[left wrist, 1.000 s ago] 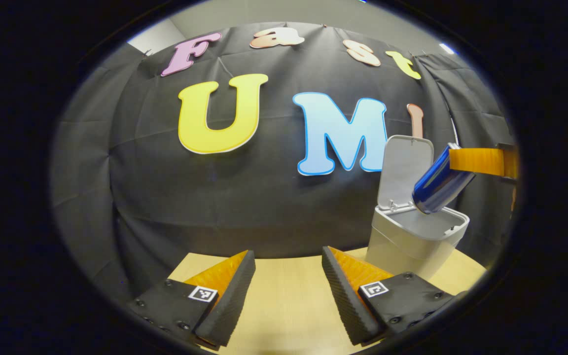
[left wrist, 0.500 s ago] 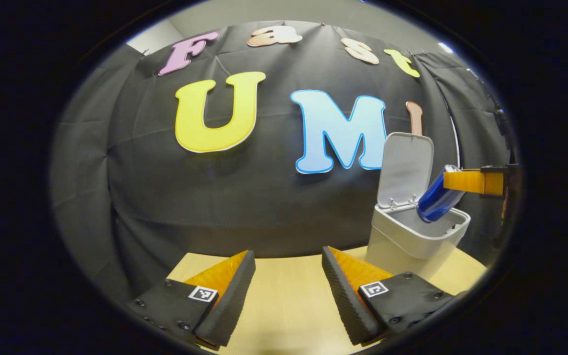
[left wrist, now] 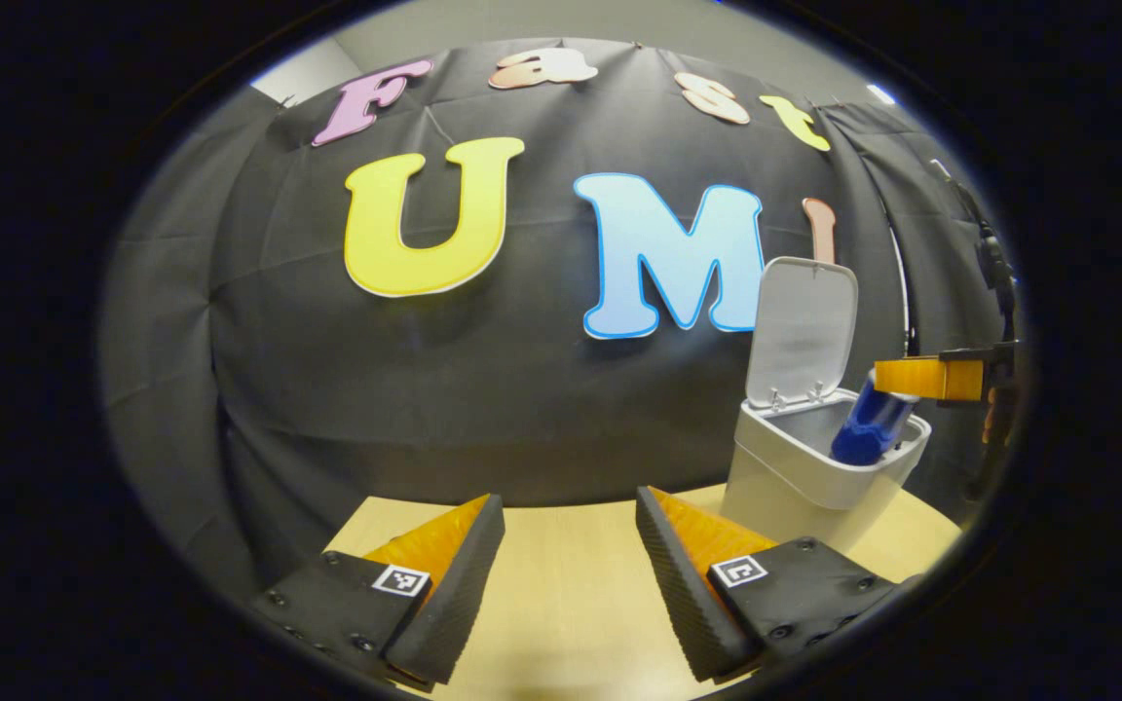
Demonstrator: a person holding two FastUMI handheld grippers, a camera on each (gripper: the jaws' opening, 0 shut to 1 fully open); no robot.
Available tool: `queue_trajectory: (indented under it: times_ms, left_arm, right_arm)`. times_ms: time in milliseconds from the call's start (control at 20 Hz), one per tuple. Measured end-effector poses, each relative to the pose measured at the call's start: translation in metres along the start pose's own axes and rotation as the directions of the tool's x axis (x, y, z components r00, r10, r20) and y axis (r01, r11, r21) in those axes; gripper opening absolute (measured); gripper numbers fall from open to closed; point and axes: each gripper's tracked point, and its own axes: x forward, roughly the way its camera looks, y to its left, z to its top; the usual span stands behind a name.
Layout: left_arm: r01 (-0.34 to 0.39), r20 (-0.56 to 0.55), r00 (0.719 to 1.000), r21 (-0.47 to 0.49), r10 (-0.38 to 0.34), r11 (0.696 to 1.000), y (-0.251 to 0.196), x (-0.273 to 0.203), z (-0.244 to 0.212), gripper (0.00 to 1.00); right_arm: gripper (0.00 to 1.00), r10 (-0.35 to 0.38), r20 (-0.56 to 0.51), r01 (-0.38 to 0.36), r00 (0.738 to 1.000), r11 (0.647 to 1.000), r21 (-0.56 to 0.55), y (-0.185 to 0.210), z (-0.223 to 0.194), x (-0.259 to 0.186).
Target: Press the lid of the desktop garbage bin to open it, pick up the crumpled paper on the desktop and throw it into the bin, then pick up the pop can on the desktop and drop it into the bin, and finally close the garbage bin lid.
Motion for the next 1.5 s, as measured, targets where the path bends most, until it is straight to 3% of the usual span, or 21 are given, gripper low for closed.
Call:
queue_trajectory:
  times_ms: [600,650,750,800,900,1250,1300,1500]
  left_arm:
    - [0.006,0.004,1.0,0.004,-0.006,1.0,0.0,-0.002,0.003,0.96]
    - [0.004,0.005,1.0,0.004,-0.004,1.0,0.0,-0.004,0.003,0.9]
    - [0.004,0.006,1.0,0.001,-0.004,1.0,0.001,-0.004,0.003,0.9]
    - [0.003,0.005,1.0,0.0,-0.003,1.0,0.001,-0.005,0.003,0.96]
    - [0.002,0.006,1.0,-0.002,-0.002,1.0,0.002,-0.006,0.004,0.96]
    - [0.0,0.005,1.0,-0.007,0.0,1.0,0.004,-0.009,0.003,0.96]
    - [0.0,0.005,1.0,-0.008,0.0,1.0,0.005,-0.009,0.002,0.9]
    - [-0.004,0.001,1.0,-0.013,0.004,1.0,0.007,-0.01,0.001,0.9]
  right_arm:
    - [0.85,0.005,0.011,-0.005,1.0,1.0,0.01,0.003,0.004,-0.003]
    - [0.85,0.005,0.013,-0.005,1.0,1.0,0.01,0.003,0.004,-0.003]
    - [0.85,0.005,0.017,-0.005,1.0,1.0,0.008,0.003,0.006,-0.003]
    - [0.85,0.005,0.02,-0.005,1.0,1.0,0.006,0.003,0.007,-0.003]
    - [0.84,0.004,0.026,-0.004,1.0,1.0,0.004,0.002,0.01,-0.003]
    - [0.84,-0.008,0.074,0.007,0.997,1.0,0.01,-0.002,0.035,0.003]
    - [0.84,-0.011,0.085,0.01,0.996,1.0,0.009,-0.003,0.04,0.004]
    - [0.84,-0.015,0.123,0.015,0.992,1.0,0.0,-0.004,0.062,0.01]
